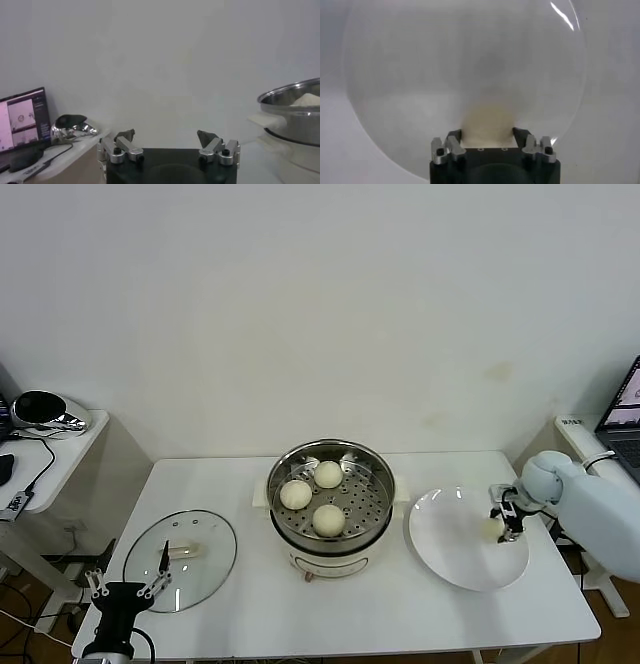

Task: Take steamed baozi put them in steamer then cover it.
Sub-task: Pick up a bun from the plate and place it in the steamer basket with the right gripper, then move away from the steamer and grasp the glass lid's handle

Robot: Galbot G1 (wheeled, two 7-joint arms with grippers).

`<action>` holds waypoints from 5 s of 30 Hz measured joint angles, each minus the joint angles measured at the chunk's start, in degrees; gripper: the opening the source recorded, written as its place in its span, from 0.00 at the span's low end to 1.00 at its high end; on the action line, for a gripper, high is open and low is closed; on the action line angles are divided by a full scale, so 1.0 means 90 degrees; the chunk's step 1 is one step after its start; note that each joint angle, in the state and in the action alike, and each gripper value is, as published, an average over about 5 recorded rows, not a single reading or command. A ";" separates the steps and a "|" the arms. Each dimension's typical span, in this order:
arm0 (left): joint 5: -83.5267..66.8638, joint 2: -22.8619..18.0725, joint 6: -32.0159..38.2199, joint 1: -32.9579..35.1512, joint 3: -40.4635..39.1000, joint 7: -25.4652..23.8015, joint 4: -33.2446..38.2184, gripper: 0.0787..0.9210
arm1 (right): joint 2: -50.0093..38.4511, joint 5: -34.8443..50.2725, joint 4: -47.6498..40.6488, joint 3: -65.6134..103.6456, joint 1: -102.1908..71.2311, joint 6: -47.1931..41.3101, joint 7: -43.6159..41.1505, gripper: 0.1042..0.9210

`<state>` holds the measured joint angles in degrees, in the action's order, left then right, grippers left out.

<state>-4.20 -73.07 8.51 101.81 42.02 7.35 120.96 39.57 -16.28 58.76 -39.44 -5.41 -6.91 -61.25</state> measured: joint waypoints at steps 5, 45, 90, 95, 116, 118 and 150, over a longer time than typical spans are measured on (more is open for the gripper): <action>0.0001 0.0017 -0.0007 0.0019 0.0019 0.0001 0.0042 0.88 | -0.0151 0.0221 0.0249 -0.0283 0.0323 -0.0145 -0.0038 0.51; -0.0032 -0.0069 -0.0065 -0.0164 -0.0030 -0.0003 0.0090 0.88 | 0.2127 0.5118 0.2381 -0.4201 0.4569 -0.3104 0.1454 0.54; -0.0127 -0.0018 -0.0246 -0.0325 -0.0205 0.0055 0.0010 0.88 | 0.0539 0.5484 0.3626 -0.2540 0.3038 -0.2590 0.3058 0.88; -0.0218 -0.0028 -0.0422 -0.0395 -0.0283 0.0122 0.0018 0.88 | -0.0044 0.5630 0.4184 -0.1007 0.1406 -0.1765 0.4237 0.88; 0.1952 -0.0101 -0.0574 -0.0385 -0.0238 0.0544 -0.0507 0.88 | 0.2417 0.3718 0.5184 0.7551 -0.6399 0.1323 0.5311 0.88; 0.2497 -0.0049 -0.0547 -0.0376 -0.0169 0.0546 -0.0610 0.88 | 0.2729 0.3608 0.5260 0.8180 -0.6891 0.1429 0.5324 0.88; 0.8138 0.1261 -0.0224 -0.2130 -0.0627 0.0075 -0.3160 0.88 | 0.4764 0.2525 0.5208 1.1465 -0.9575 0.2147 0.6202 0.88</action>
<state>69.04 -61.72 6.50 82.64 36.37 8.03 92.52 82.45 6.45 105.63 63.75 -91.59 12.41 -5.43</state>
